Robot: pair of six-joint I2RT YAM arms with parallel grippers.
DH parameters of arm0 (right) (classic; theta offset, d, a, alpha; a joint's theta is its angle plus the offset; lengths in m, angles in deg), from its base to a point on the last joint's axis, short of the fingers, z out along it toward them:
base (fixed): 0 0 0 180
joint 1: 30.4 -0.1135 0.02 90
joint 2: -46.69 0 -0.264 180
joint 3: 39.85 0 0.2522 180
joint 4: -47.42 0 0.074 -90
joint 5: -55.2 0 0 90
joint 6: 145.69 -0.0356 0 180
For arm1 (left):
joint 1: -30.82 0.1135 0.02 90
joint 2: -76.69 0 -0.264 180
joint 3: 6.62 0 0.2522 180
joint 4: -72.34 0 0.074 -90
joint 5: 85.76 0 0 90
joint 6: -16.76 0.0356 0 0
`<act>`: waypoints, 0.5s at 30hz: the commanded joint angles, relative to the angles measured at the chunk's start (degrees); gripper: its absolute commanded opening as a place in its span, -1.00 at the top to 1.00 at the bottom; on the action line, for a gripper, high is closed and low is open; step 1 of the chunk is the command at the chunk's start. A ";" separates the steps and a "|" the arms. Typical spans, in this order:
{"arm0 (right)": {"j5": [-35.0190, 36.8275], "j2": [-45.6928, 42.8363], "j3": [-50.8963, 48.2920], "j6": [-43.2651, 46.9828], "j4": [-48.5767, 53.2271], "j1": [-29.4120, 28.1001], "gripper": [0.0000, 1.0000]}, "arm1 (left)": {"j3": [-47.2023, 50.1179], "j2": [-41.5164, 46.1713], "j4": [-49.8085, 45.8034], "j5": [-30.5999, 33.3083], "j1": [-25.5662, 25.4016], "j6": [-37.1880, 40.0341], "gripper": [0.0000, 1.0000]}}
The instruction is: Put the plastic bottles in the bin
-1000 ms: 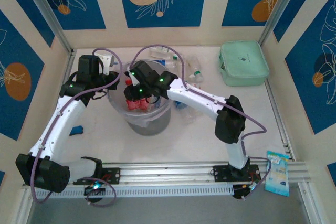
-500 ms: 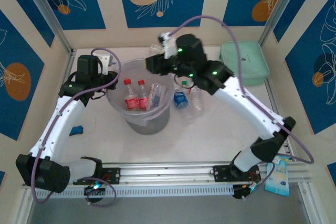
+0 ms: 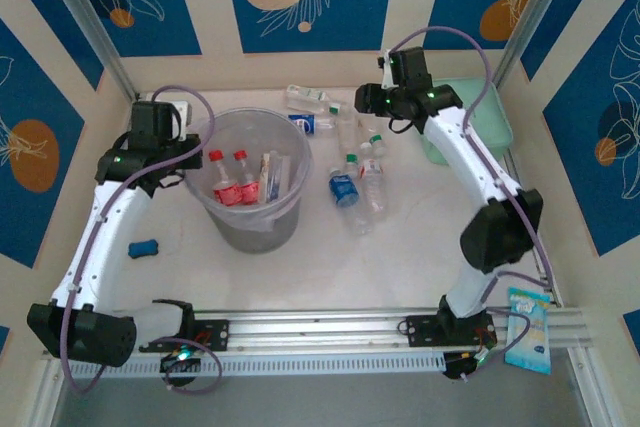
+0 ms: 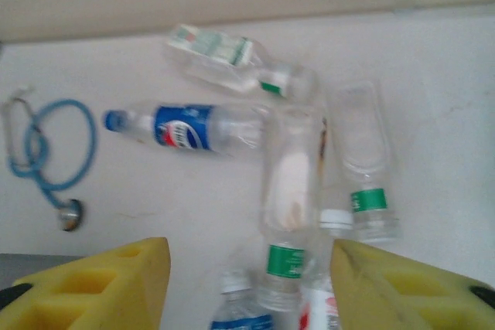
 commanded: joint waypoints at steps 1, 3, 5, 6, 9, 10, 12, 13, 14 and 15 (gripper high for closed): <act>-3.42 4.84 4.81 2.66 3.66 0.94 -0.24 | -3.01 0.64 -1.50 3.13 3.10 1.55 1.00; -4.52 9.08 7.56 3.20 4.21 0.84 -0.29 | -2.83 0.51 -1.97 2.40 4.73 1.33 1.00; -4.02 13.91 11.47 4.18 5.09 0.46 -0.32 | -2.36 0.57 -2.23 1.80 6.72 1.16 1.00; -3.16 15.66 12.94 4.60 5.65 0.27 -0.34 | -2.01 0.67 -2.39 1.37 7.60 1.16 1.00; 0.74 21.15 18.06 5.65 7.79 0.11 -0.47 | -0.91 1.37 -2.67 -0.38 11.09 1.33 1.00; 2.03 22.70 19.71 5.86 8.75 0.21 -0.51 | -0.53 1.68 -2.84 -1.12 12.21 1.49 1.00; 2.90 25.50 22.18 5.99 10.15 0.68 -0.58 | 0.22 2.12 -3.11 -2.39 14.18 1.81 1.00; 3.46 26.76 23.32 6.01 11.01 0.87 -0.61 | 0.58 2.34 -3.22 -2.91 15.04 1.91 1.00; 4.62 27.78 24.25 5.99 12.04 1.09 -0.62 | 0.86 2.43 -3.25 -3.37 15.76 2.08 1.00; 5.72 28.43 24.61 6.00 12.78 1.25 -0.63 | 1.11 2.51 -3.32 -3.69 16.23 2.17 1.00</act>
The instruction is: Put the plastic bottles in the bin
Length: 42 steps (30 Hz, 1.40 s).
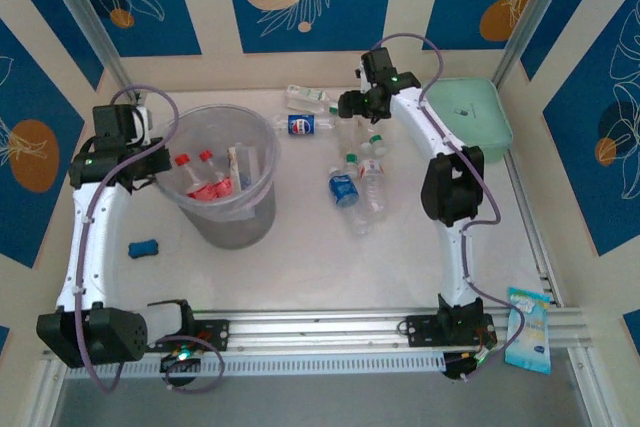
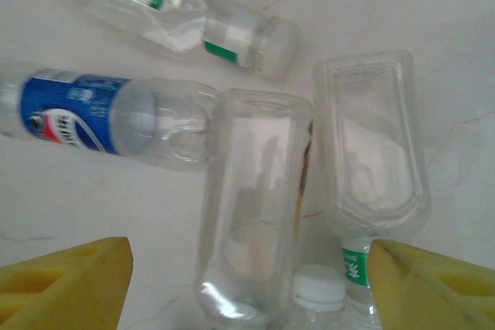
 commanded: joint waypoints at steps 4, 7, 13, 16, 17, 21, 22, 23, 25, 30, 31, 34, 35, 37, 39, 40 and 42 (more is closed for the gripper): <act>5.35 0.67 -1.52 1.03 4.41 2.04 -0.63 | 1.32 2.24 0.85 -1.30 3.04 1.86 1.00; 3.56 -1.82 -7.21 0.86 1.69 3.01 -0.63 | 1.77 1.90 1.64 -2.43 3.56 1.44 1.00; 0.20 -0.76 -10.51 0.90 0.87 4.79 -0.66 | 2.95 1.32 2.51 -5.49 3.57 0.98 1.00; -0.85 0.91 -9.36 1.20 0.72 5.21 -0.70 | 3.34 1.54 2.75 -6.52 3.56 0.85 1.00; -1.08 1.61 -8.61 1.21 0.86 5.33 -0.70 | 3.44 1.67 2.74 -6.72 3.56 0.75 1.00; -1.76 4.57 -5.34 1.47 0.98 5.91 -0.70 | 3.80 1.89 2.82 -7.85 3.59 0.38 1.00; -2.11 5.55 -4.17 1.49 1.32 6.15 -0.70 | 3.88 1.89 2.94 -8.24 3.56 0.30 1.00; -2.54 6.31 -2.85 1.56 1.80 6.34 -0.70 | 3.96 1.82 2.91 -8.59 3.56 0.22 1.00; -2.84 7.62 -1.06 1.90 1.90 6.40 -0.71 | 4.05 1.72 3.14 -9.15 3.56 0.15 1.00; -3.30 11.63 3.98 2.06 3.43 6.57 -0.71 | 4.39 1.72 3.91 -11.09 3.57 -0.63 1.00; -3.20 12.59 5.08 1.94 4.01 6.65 -0.71 | 4.35 1.71 3.94 -11.28 3.57 -0.77 1.00; -3.11 14.02 6.97 1.57 4.73 6.82 -0.64 | 4.11 1.80 3.74 -11.63 3.54 -0.78 1.00; -3.19 14.00 6.88 1.54 4.54 6.75 -0.59 | 4.00 1.90 3.66 -11.80 3.50 -0.76 1.00; -2.66 13.68 6.73 1.54 4.29 6.84 -0.52 | 3.90 2.00 3.67 -12.16 3.50 -0.84 1.00; -1.44 13.10 6.52 1.74 4.35 6.84 -0.43 | 3.88 2.07 3.82 -12.81 3.55 -0.91 1.00; -1.03 12.59 6.25 1.93 4.26 6.90 -0.36 | 4.01 2.17 4.10 -13.32 3.39 -1.07 1.00; -0.76 11.22 5.45 2.17 3.93 7.08 -0.22 | 4.53 2.74 5.28 -14.21 3.07 -1.67 1.00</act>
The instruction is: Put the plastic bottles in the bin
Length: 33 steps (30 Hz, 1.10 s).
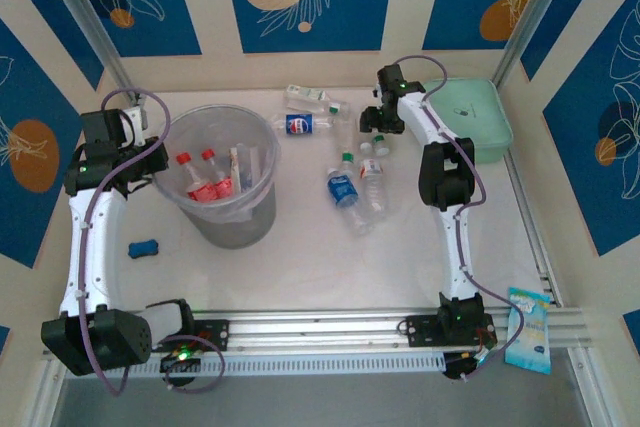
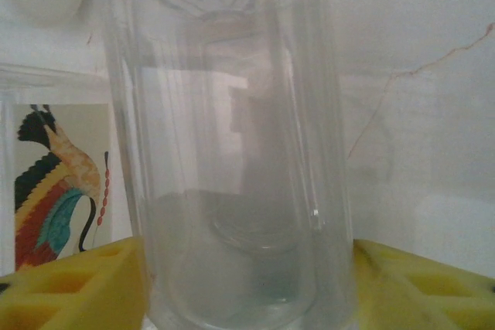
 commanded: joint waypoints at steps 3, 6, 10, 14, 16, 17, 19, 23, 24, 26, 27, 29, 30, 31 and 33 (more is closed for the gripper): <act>1.46 -4.63 -0.45 1.03 0.93 0.61 -0.10 | 1.67 1.46 1.22 -5.60 -1.10 -2.34 1.00; 1.85 -7.82 -0.54 1.70 2.28 1.00 -0.03 | 1.89 0.63 1.65 -6.75 -3.05 -3.06 1.00; 0.55 -13.99 -1.77 2.14 4.05 1.86 0.00 | 2.29 -1.00 2.29 -6.36 -7.23 -3.06 1.00; -5.91 -22.53 -5.29 1.32 4.91 3.25 0.03 | 2.12 -2.37 3.51 -5.09 -11.88 -2.40 1.00; -11.04 -27.04 -7.14 0.02 5.20 4.11 0.09 | 1.29 -3.35 3.39 -4.27 -14.47 -1.43 1.00; -14.10 -29.33 -7.93 -0.76 5.64 4.43 0.14 | 0.71 -4.01 3.03 -3.41 -16.01 -0.75 1.00; -19.17 -33.65 -9.49 -1.76 5.87 4.39 0.31 | -0.10 -5.08 2.77 -2.59 -18.55 0.17 1.00; -26.10 -41.74 -12.49 -4.05 5.70 1.95 0.59 | -1.70 -6.08 3.63 -3.86 -21.23 0.59 1.00; -27.10 -43.38 -13.02 -4.81 5.70 1.00 0.63 | -2.13 -6.04 3.78 -4.22 -21.42 0.59 1.00; -28.98 -46.37 -13.84 -6.15 5.61 -1.80 0.72 | -3.71 -6.35 3.46 -4.30 -21.73 0.80 1.00; -29.53 -47.39 -13.86 -6.46 5.56 -3.07 0.74 | -4.25 -6.47 3.35 -3.91 -21.77 0.94 1.00; -29.47 -48.67 -12.83 -7.24 5.77 -6.11 0.83 | -4.70 -6.47 3.70 -3.07 -21.87 1.18 1.00; -29.49 -48.83 -12.14 -7.75 5.81 -7.40 0.89 | -4.61 -6.40 3.86 -2.89 -21.87 1.16 1.00; -29.95 -48.86 -11.34 -8.47 5.70 -8.83 0.94 | -4.31 -6.25 4.19 -2.92 -21.85 1.05 1.00; -31.22 -47.97 -9.20 -9.78 6.02 -11.93 1.00 | -3.21 -5.63 5.39 -3.19 -21.87 0.77 1.00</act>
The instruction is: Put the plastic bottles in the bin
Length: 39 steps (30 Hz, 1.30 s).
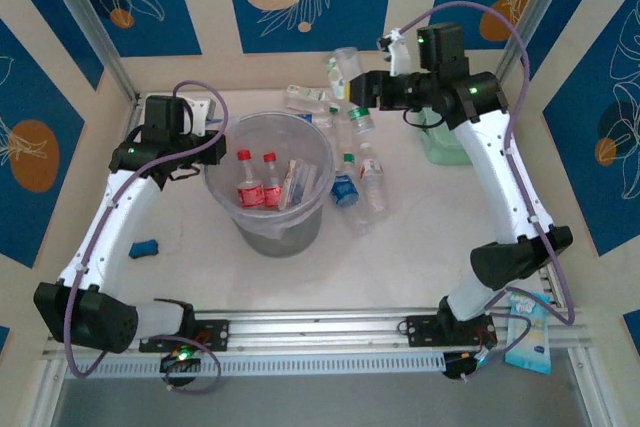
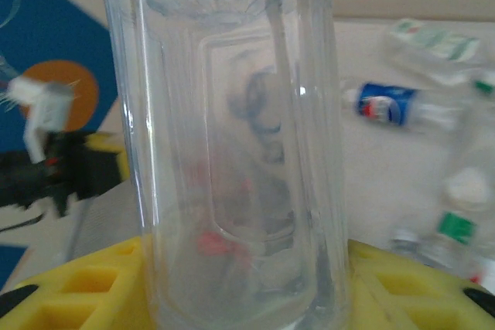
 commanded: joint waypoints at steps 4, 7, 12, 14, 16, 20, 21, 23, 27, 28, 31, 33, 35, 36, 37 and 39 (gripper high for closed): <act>-6.26 3.90 6.92 -4.16 3.43 -9.28 1.00 | 0.84 1.18 2.64 -0.98 -0.77 0.65 1.00; -5.88 6.39 7.61 -3.26 3.55 -14.39 1.00 | 0.71 1.21 3.09 -1.37 -0.79 0.63 1.00; -1.84 11.71 11.11 -2.14 6.47 -20.58 1.00 | 1.42 1.66 3.18 -0.68 -0.79 1.33 1.00; 0.27 13.75 12.31 -1.74 7.81 -22.67 1.00 | 1.77 1.89 3.27 -0.38 -0.78 1.61 1.00; 2.59 15.54 13.53 -0.96 9.98 -24.02 1.00 | 1.88 1.99 3.21 -0.33 -0.77 1.75 1.00; 4.80 17.13 11.02 -0.90 10.55 -25.26 1.00 | 1.66 1.94 2.60 0.92 -0.77 2.05 1.00; 4.35 17.49 10.18 -1.13 10.26 -25.41 1.00 | 1.72 2.00 2.57 1.11 -0.72 2.23 1.00; 3.77 18.71 9.33 -1.26 10.32 -25.82 1.00 | 1.60 2.05 2.57 1.29 -0.75 2.33 1.00; 4.51 20.52 7.02 -1.29 9.38 -26.75 1.00 | 1.29 1.76 2.56 1.21 -0.71 2.23 1.00; 4.31 20.95 5.71 -1.35 8.31 -26.77 1.00 | 1.13 1.61 2.49 1.22 -0.71 2.19 1.00; 3.49 23.00 3.49 -1.91 7.12 -26.84 1.00 | 0.60 1.25 2.06 1.39 -0.76 2.06 1.00; 3.15 24.02 1.58 -2.60 6.04 -27.20 1.00 | 0.46 1.17 2.04 1.45 -0.73 2.06 1.00; 3.19 24.61 -0.95 -3.08 4.36 -27.93 1.00 | 0.23 0.97 1.82 1.68 -0.79 2.06 1.00; 3.46 24.86 -2.01 -3.24 3.66 -28.35 1.00 | 0.14 1.01 1.81 1.66 -0.74 1.97 1.00; 3.59 25.05 -3.18 -3.25 2.72 -28.82 1.00 | 0.13 0.93 1.79 1.57 -0.75 1.97 1.00; 3.71 25.00 -5.36 -2.99 0.73 -29.32 1.00 | 0.04 0.86 1.88 1.57 -0.72 1.88 1.00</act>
